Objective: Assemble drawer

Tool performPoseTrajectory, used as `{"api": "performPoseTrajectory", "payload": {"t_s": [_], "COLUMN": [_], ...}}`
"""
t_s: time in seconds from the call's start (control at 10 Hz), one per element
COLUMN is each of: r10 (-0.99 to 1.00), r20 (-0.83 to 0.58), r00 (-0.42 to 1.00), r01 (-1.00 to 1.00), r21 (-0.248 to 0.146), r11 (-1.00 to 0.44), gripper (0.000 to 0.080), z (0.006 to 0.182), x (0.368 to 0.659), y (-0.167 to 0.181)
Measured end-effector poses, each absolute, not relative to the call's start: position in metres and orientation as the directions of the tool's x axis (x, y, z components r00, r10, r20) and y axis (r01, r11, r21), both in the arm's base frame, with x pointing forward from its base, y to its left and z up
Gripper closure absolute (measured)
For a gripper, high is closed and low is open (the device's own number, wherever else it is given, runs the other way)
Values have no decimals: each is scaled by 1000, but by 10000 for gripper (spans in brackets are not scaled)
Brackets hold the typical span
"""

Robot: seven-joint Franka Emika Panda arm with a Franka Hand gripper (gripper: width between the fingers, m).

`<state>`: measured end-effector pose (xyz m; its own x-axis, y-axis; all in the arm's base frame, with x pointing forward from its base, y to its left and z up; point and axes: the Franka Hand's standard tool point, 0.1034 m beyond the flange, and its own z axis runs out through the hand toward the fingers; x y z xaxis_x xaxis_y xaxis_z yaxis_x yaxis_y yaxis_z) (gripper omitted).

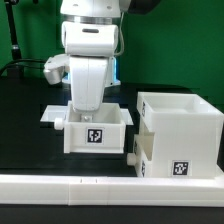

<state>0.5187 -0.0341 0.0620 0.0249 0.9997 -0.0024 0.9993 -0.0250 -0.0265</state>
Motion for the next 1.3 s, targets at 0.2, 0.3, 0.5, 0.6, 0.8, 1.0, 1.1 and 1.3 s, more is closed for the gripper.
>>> {"api": "performPoseTrajectory", "payload": {"t_s": [0.2,0.3,0.5,0.6,0.8,1.0,1.1,1.3], "r10": [1000,1000,1000,1000,1000,999,999,999], "r20": [-2,-2,2,4,9,13,15,23], "r00": [26,26,25,20,22,29,29,38], "r01": [999,999,999,1000,1000,1000,999,998], "r21": [-27,-29,-25,-18,-5,9,26,54], "r11": [-26,-26,-25,-20,-22,-30,-30,-39], "gripper": [757,757,757,757,757,757,757,757], "z": [62,61,59,60,61,61,61,60], "x": [518,518,520,525,531,534,535,539], "y": [-34,-34,-27,-24,-17,-13,-12,-4]}}
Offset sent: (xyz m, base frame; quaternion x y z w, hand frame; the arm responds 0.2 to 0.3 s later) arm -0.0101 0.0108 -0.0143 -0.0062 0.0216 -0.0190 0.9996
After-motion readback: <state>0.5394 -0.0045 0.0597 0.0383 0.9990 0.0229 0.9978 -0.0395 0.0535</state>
